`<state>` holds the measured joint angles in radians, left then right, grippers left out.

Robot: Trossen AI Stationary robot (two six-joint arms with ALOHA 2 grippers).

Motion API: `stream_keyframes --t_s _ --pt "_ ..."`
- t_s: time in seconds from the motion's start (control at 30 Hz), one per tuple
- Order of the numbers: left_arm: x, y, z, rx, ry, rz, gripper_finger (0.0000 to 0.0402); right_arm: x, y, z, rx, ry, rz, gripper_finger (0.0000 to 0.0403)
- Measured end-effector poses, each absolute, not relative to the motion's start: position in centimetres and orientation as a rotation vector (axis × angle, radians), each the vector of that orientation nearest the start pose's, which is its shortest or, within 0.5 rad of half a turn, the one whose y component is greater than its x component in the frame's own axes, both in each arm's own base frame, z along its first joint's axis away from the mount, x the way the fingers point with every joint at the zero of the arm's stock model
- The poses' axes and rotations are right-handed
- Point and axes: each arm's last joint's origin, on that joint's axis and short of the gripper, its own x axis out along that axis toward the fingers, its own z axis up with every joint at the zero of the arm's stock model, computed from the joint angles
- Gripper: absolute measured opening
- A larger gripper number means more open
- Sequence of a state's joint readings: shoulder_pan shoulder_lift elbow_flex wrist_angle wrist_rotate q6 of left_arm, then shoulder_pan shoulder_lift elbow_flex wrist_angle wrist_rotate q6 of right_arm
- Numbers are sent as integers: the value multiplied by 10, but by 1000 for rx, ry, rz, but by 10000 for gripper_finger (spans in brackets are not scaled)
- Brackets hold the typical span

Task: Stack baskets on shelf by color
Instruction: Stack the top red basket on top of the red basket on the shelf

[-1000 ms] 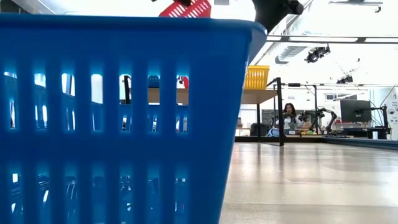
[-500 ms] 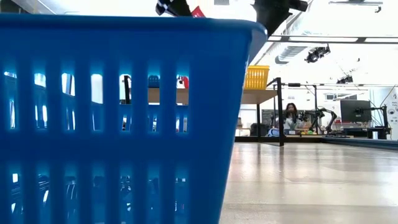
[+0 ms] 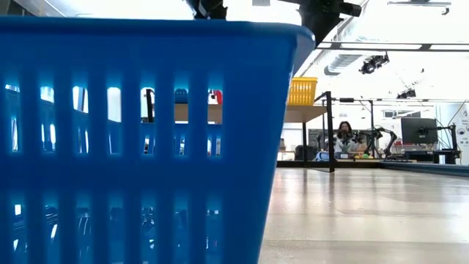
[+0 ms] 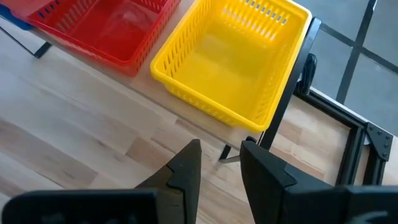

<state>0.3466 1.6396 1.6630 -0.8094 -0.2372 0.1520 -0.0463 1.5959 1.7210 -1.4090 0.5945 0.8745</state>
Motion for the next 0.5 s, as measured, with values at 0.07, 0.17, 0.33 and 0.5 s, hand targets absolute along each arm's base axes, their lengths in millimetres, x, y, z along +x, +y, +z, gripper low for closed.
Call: stream_keyframes --t_s 0.07,0.17,0.33,0.5 --pt "329 126 362 98 846 489 0 287 -30 370 382 905 -1030 99" --pt "332 127 357 105 864 488 0 287 -30 370 382 905 -1030 99" --pt "335 129 351 105 882 488 1 287 -29 369 384 907 -1028 99" --pt "336 129 349 111 890 503 18 287 -29 369 385 908 -1026 99"
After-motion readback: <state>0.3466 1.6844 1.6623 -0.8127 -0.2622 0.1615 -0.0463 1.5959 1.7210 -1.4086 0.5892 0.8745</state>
